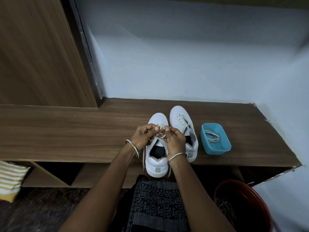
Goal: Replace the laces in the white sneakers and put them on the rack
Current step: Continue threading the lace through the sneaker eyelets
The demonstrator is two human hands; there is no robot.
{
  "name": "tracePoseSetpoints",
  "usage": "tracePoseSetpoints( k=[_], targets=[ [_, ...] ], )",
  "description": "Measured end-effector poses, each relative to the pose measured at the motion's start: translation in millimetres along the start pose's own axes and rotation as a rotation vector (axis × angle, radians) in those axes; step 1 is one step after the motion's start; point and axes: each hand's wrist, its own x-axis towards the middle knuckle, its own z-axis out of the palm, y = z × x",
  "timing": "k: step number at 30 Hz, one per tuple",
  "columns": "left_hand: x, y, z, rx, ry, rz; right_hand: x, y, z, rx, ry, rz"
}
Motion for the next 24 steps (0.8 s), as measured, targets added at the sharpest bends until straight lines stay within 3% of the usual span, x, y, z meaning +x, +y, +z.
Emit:
tracePoseSetpoints(
  k=[5,17,24],
  targets=[
    [1,-1,-2,0.01,-0.053,-0.035,-2,1,-4,-0.057,-0.019,-0.043],
    [13,6,4,-0.085,-0.069,-0.142,-13,-7,-12,0.028,-0.258,0.007],
    [13,4,0,-0.078,0.081,-0.157,-9,-4,-6,-0.176,-0.216,-0.122]
  ],
)
